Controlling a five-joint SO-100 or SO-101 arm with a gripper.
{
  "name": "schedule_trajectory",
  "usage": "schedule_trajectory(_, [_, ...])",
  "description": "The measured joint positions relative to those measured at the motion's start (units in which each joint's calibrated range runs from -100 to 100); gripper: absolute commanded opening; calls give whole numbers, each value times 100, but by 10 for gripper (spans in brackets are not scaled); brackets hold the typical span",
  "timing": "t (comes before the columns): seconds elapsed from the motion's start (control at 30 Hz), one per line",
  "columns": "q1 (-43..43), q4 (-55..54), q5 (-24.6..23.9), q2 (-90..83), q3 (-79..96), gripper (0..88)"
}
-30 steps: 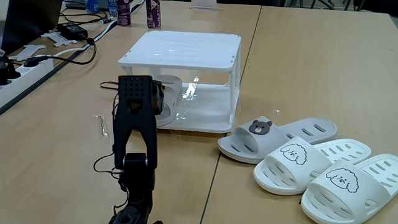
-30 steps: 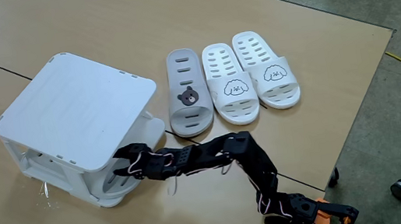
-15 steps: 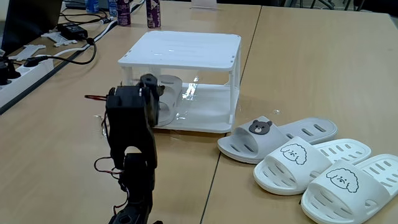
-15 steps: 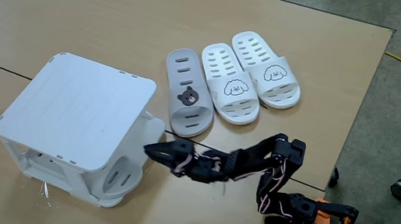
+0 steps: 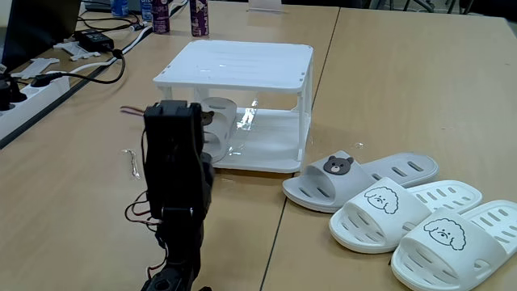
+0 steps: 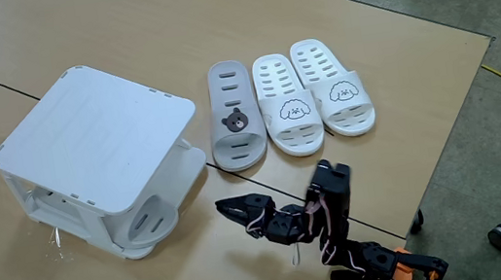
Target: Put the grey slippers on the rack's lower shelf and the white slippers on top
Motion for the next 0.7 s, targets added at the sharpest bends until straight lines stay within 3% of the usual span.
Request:
schedule_trajectory(0.4, [2449, -343, 0, 1971, -2201, 18])
schedule_trajectory(0.57, [2599, -343, 0, 2095, -2462, 216])
schedule_trajectory(0.7, [2607, -343, 0, 2095, -2812, 242])
